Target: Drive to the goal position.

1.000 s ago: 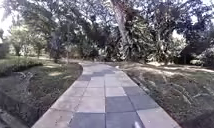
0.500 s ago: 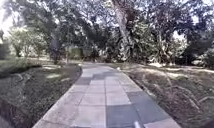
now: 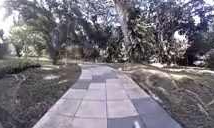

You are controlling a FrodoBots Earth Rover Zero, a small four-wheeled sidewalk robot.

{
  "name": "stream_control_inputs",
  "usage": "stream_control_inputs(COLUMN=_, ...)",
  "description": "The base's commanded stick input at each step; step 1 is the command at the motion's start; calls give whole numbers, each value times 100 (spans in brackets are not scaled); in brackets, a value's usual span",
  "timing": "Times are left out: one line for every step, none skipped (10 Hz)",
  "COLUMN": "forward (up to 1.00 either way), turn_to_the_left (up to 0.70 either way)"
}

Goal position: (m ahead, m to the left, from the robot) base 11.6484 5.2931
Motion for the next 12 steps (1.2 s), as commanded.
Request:
stream_control_inputs(forward=50, turn_to_the_left=0)
stream_control_inputs(forward=50, turn_to_the_left=0)
stream_control_inputs(forward=50, turn_to_the_left=0)
stream_control_inputs(forward=50, turn_to_the_left=0)
stream_control_inputs(forward=50, turn_to_the_left=0)
stream_control_inputs(forward=50, turn_to_the_left=0)
stream_control_inputs(forward=50, turn_to_the_left=0)
stream_control_inputs(forward=50, turn_to_the_left=0)
stream_control_inputs(forward=50, turn_to_the_left=0)
stream_control_inputs(forward=50, turn_to_the_left=0)
stream_control_inputs(forward=50, turn_to_the_left=0)
stream_control_inputs(forward=50, turn_to_the_left=0)
